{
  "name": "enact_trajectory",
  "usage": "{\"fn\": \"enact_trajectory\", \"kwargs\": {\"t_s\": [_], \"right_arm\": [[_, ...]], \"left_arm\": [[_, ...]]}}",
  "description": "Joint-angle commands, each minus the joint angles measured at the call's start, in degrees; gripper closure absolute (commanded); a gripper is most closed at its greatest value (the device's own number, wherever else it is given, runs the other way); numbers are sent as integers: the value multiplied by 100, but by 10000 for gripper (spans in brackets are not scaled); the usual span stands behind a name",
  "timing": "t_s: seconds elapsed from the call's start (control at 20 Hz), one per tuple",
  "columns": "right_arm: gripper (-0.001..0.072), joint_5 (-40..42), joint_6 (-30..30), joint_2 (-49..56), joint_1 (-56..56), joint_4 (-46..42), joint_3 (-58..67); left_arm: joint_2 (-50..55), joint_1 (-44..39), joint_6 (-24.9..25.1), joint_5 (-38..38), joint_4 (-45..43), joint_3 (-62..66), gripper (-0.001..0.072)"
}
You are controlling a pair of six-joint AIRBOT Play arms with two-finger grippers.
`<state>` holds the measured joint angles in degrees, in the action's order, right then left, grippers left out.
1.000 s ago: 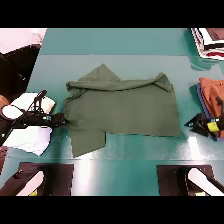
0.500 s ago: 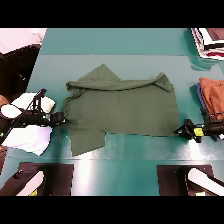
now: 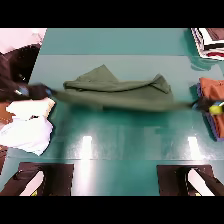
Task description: Fold the shirts.
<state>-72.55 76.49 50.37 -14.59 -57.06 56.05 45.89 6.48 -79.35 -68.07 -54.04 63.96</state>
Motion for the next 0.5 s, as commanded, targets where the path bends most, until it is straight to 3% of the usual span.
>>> {"fn": "enact_trajectory", "kwargs": {"t_s": [0.0,0.25,0.35,0.45], "right_arm": [[698,35,11,-603,13,15,2061],[698,-2,61,-909,-334,-11,4382],[699,-289,160,-813,-612,-13,5064],[699,-614,400,-579,-793,-9,5646]], "left_arm": [[-120,4,-22,-313,-20,2245,679],[-118,4,-378,-118,-76,5027,679],[-120,4,-824,-59,-291,5713,679],[-120,4,-883,55,-278,6011,679]]}}
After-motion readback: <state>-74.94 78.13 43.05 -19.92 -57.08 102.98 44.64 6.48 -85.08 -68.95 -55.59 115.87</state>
